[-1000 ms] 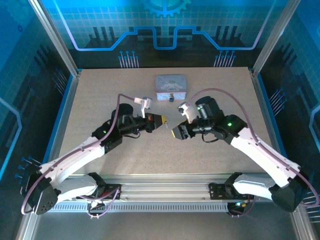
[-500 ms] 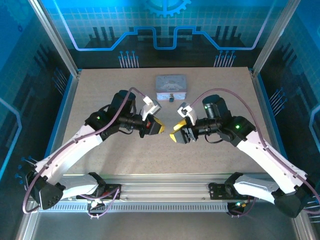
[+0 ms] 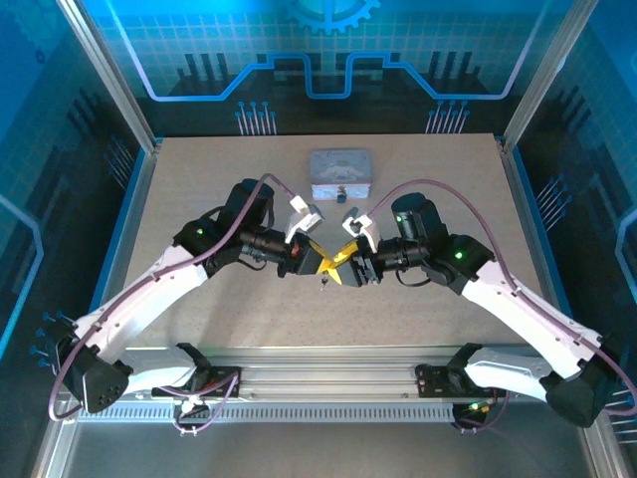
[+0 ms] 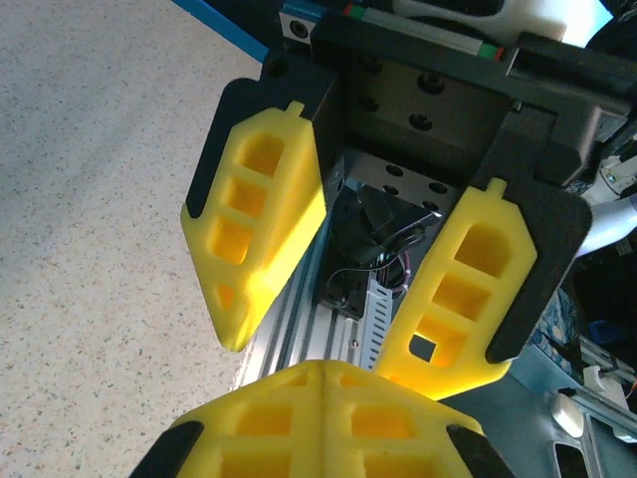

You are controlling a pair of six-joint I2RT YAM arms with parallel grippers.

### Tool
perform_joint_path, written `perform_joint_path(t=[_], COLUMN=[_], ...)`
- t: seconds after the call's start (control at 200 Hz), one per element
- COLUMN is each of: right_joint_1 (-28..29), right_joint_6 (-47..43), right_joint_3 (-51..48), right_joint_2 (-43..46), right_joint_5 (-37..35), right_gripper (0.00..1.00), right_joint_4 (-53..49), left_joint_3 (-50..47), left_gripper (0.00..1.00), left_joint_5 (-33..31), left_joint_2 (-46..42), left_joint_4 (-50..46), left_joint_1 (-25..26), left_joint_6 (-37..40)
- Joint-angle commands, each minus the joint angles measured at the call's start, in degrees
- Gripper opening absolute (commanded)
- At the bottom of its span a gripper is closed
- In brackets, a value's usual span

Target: Unlock a padlock with a key

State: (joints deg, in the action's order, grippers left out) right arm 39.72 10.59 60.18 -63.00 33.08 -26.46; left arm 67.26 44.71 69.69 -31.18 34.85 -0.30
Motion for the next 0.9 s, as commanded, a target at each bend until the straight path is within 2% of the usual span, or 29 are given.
perform_joint_path(t=[0.0,0.27,0.54,0.595,0.695,0.895], right_joint_1=[0.58,0.52,0.51,0.46,0.48,0.50], right_joint_6=[1.63,4.75,7.15,8.18,9.72,12.38], right_joint_3=[-1.78,-4.32,-5.49,-6.07,-6.98,-9.41], right_joint_2=[0.75,1.53,0.62,0.47,0.34,1.20], right_joint_5=[-0.16,2.20,4.56,5.44,6.10,4.84], right_gripper=[0.40,0.36,0.22,0.17,0.00,0.00], right_joint_4=[3.16,9.10,12.68,14.39,16.76,20.83], left_joint_3=[0.83,0.32,-0.54,-1.07,-1.93,-4.59], left_gripper=[0.00,0.00,0.00,0.00,0.00,0.00], left_joint_5=[3.11,4.89,5.64,5.65,5.46,2.99], left_joint_2=[0.44,1.06,0.81,0.64,0.29,-1.70], left_joint_4=[2.07,4.22,5.42,6.08,7.69,11.88], left_joint_1=[-0.79,-1.29,-1.38,-1.39,-1.42,-1.91], left_joint_6=[-2.39,-4.66,-5.62,-6.02,-7.12,-10.17])
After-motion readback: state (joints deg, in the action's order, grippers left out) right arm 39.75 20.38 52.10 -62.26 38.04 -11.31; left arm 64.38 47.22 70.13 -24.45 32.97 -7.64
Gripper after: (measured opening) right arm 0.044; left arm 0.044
